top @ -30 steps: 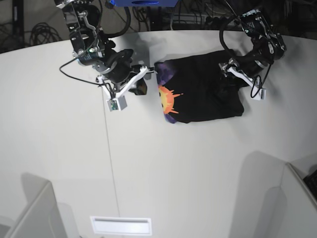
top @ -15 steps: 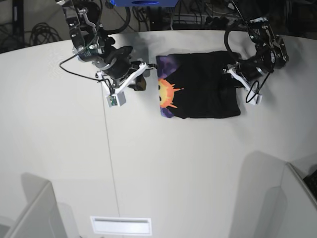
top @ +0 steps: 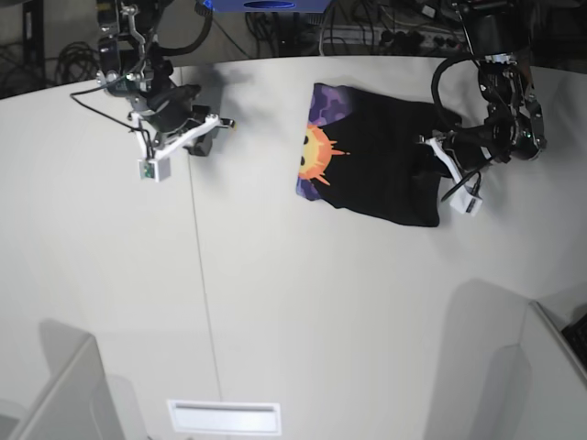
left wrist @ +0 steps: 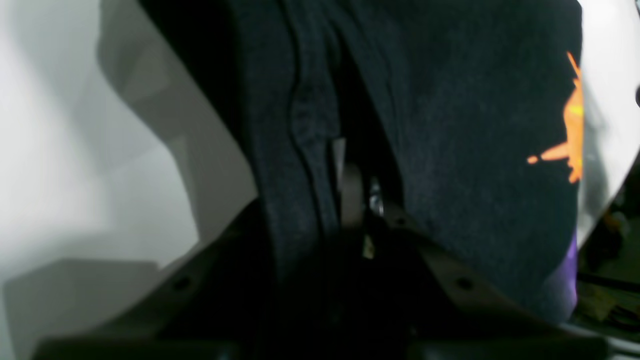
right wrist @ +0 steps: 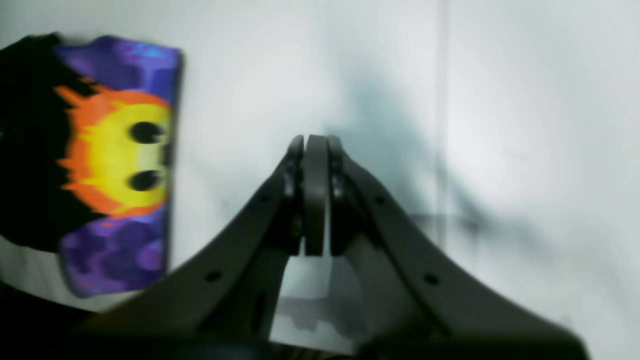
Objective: Fold the T-shirt properly
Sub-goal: 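Grasp the folded bundle's edge with the left gripper, then drag and rotate the folded shirt with the left gripper toward the table centre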
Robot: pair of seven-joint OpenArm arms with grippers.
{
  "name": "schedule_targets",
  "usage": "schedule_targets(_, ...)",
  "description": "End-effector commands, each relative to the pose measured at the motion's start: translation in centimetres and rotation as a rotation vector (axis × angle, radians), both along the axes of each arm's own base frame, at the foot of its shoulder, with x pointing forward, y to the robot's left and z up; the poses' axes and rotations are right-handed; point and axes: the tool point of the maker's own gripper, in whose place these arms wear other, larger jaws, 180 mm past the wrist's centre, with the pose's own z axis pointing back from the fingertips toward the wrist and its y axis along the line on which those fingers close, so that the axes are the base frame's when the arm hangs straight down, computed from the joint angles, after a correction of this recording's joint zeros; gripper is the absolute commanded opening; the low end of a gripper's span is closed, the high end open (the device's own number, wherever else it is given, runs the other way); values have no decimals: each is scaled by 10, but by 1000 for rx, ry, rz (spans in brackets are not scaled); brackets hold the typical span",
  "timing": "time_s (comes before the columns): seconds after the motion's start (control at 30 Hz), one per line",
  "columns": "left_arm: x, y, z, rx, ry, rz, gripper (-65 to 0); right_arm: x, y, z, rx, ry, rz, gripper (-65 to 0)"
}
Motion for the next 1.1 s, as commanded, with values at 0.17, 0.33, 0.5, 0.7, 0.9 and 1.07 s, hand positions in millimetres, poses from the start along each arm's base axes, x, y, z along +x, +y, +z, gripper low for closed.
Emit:
schedule_targets(0.17,29,-33,12,36,-17,-121,-650,-4,-18,2,-16,-9,-51,-650)
schedule_targets(0.33,51,-56,26,111,-55,-290,-650,-16,-22,-3,-22,4,-69,-650)
schedule_targets(0.5,66,-78,38,175,-93,-440,-650,-26,-28,-4,-35,-34,-104,-650)
schedule_targets(0.7,73,-110,46,236,-126,-608,-650,-33,-30,-6,-38,-26,-109,-650)
schedule_targets(0.9,68,-133,43,314,-141,-769,-650,-36,-37,-8,-48,-17,-132,-650)
schedule_targets(1.07,62,-138,26,507,-223,-1000,-650,-45,-52,-11,-41,3,-240,-650)
